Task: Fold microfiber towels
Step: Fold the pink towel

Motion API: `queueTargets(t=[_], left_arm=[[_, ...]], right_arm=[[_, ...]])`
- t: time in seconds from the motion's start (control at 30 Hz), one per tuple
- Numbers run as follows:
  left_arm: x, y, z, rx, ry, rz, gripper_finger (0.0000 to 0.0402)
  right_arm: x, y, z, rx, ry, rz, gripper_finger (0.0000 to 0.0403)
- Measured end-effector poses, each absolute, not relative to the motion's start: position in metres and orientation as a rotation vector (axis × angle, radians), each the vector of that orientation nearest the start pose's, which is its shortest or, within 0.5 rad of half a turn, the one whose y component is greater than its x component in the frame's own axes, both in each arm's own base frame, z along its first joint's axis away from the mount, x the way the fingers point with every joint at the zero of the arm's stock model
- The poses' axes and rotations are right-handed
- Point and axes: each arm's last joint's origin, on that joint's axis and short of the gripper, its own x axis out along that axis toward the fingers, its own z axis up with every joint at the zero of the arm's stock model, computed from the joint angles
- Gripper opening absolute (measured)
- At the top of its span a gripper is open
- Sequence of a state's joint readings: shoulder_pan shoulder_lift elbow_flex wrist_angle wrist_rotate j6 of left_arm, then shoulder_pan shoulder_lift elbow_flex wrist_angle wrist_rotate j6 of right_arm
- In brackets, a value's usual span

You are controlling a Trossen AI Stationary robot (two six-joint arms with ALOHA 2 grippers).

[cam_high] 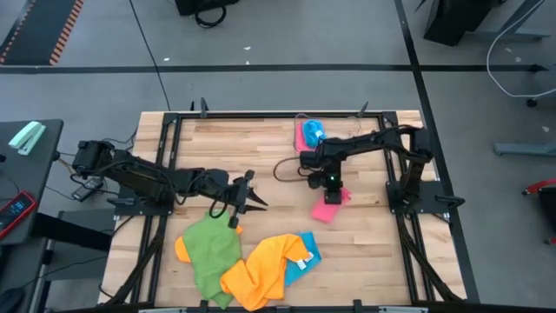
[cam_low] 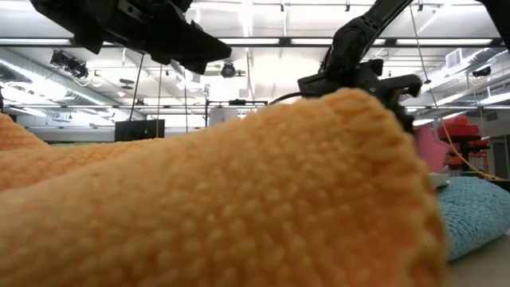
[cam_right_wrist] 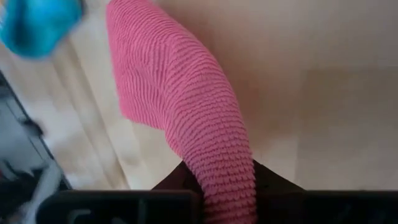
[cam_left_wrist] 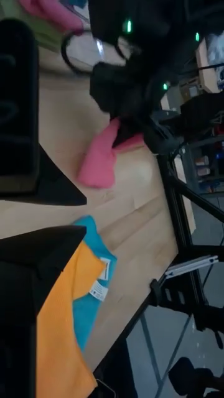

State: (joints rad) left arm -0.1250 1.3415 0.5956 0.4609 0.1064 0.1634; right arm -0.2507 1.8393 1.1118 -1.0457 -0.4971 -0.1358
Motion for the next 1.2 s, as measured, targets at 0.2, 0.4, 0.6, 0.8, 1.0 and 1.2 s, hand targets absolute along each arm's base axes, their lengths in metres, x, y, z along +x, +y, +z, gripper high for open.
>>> queueTargets(t=[0.2,0.4,0.6,0.8,1.0,1.2], left_arm=[[0.27,-0.038,0.21,0.12,0.284,-0.24,0.0059],[0.269,-0.038,0.207,0.119,0.314,-0.239,0.0055],[0.27,-0.036,0.207,0.129,0.323,-0.19,0.0051],[0.27,-0.035,0.207,0.138,0.323,-0.183,0.0052],[0.27,-0.035,0.207,0.178,0.32,-0.189,0.0047],[0.27,-0.035,0.207,0.182,0.319,-0.189,0.0043]], right_arm=[[0.296,-0.079,0.151,0.792,1.437,0.318,0.0042],[0.3,-0.076,0.159,0.958,1.279,0.543,0.0042],[0.309,-0.065,0.16,0.984,1.173,0.678,0.0042],[0.303,-0.046,0.138,1.092,1.198,0.707,0.0042],[0.286,-0.029,0.117,1.155,1.279,0.701,0.0042],[0.27,-0.036,0.103,1.192,1.369,0.531,0.0042]])
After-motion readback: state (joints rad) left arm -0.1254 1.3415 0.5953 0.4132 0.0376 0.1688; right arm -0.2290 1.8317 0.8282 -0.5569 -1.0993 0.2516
